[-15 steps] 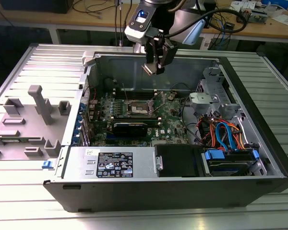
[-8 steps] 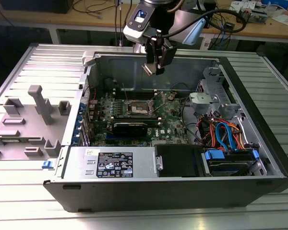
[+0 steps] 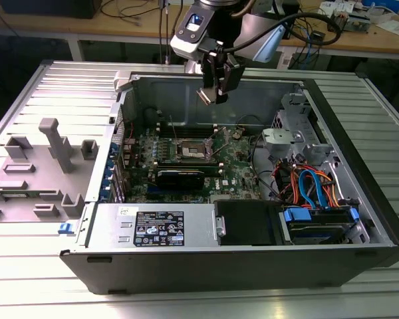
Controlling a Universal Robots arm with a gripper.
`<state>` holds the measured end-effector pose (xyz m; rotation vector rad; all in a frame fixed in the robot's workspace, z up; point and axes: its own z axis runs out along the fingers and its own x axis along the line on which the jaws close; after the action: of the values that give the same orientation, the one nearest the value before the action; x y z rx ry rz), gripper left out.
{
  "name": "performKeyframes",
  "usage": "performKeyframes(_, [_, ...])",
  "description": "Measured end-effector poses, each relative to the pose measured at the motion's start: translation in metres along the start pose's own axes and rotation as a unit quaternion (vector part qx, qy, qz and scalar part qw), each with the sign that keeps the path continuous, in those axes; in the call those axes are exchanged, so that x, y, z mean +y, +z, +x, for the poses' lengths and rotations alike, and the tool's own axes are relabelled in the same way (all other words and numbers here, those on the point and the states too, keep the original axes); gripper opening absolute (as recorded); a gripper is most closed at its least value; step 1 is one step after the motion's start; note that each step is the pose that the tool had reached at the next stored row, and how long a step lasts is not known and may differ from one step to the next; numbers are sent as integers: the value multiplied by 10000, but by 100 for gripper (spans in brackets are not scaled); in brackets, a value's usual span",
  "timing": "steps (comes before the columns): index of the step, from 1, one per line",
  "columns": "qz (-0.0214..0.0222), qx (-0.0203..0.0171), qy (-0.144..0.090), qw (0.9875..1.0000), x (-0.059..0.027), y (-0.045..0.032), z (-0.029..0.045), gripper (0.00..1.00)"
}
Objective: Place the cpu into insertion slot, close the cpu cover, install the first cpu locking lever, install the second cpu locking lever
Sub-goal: 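Place the cpu into insertion slot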
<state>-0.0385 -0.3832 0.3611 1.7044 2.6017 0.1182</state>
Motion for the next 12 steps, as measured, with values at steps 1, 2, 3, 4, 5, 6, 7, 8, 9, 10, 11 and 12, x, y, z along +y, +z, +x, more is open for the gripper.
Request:
performKeyframes(1, [-5,-24,301,9995,-9,3,-5,54])
performKeyframes(2, [-5,-26,319,9995,-98,-1,17,54])
performKeyframes(3, [-5,-26,326,9995,-98,-1,17,54])
performKeyframes(4, [-6,-27,329,9995,-98,-1,17,54])
performKeyframes(5, [-6,-26,330,9995,-98,0,17,54])
performKeyframes(6, [-5,-27,334,9994,-98,0,17,54])
performKeyframes(7, [-6,-28,343,9994,-98,1,17,54])
performKeyframes(8, [-6,-28,344,9994,-98,1,17,54])
performKeyframes(9, [-6,-28,346,9994,-99,1,17,54])
performKeyframes(10, [-6,-28,348,9994,-98,1,17,54])
performKeyframes(11, [-6,-28,349,9994,-98,1,17,54])
performKeyframes(12, [-6,-28,350,9994,-98,1,17,54])
